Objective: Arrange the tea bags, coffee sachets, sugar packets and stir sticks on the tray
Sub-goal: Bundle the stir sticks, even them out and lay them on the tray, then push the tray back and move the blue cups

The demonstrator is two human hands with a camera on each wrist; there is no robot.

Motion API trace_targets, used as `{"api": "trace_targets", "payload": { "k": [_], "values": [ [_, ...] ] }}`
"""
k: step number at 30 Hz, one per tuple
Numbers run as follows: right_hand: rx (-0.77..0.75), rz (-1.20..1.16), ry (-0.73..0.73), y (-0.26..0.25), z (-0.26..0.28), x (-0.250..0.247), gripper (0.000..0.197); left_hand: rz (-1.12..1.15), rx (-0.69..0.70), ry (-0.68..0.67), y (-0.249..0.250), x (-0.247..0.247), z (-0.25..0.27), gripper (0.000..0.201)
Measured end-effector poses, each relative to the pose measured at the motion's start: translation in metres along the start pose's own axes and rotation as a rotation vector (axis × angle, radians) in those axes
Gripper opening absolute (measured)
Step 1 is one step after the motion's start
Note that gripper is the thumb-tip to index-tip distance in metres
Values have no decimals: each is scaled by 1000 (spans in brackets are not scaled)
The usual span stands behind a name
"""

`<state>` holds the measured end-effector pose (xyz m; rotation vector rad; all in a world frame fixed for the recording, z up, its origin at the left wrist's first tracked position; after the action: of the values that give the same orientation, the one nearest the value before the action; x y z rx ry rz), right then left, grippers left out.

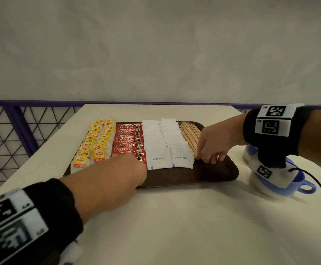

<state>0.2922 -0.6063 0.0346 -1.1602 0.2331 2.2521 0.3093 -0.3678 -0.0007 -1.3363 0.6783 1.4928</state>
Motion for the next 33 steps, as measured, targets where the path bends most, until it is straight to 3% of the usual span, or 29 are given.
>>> {"api": "trace_targets", "payload": {
  "k": [3,6,9,12,14,16,20,24,27,30,33],
  "values": [
    [-115,-218,2,4,30,-1,20,219,-14,165,-4,-14,18,13],
    [-210,-635,49,15,57,4,18,572,-252,308,-21,-27,49,6],
    [-156,-1016,78,34,73,23,17,863,-591,548,-53,-22,95,7],
    [-46,-1294,29,54,88,54,15,1343,-857,811,-74,1,141,17],
    [-19,-1406,12,65,96,72,21,1643,-902,923,-73,16,156,25],
    [-50,-1349,-29,64,105,86,18,1781,-913,954,-65,27,160,27],
    [-49,-1390,-98,55,115,105,12,1881,-938,893,-45,45,152,14],
    [-30,-1482,-48,48,106,111,42,1899,-968,825,-40,68,137,6],
    [-15,-1493,-53,41,100,110,48,1869,-1003,830,-44,76,128,7],
    [8,-1491,-35,45,91,112,46,1722,-1033,816,-48,77,123,7],
    [18,-1495,-17,47,84,116,40,1365,-1061,755,-60,70,126,11]
  ]
}}
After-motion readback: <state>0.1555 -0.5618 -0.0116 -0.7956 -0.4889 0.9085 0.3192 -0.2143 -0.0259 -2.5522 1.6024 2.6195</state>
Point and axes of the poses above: each hand's wrist, its own z-axis away from the middle knuckle, its own x-axis out of the palm, y = z × x, the point moved 5 cm from there along -z, towards the middle knuckle, and after that the axes turned 13 degrees about x, right-handed, at the moved point
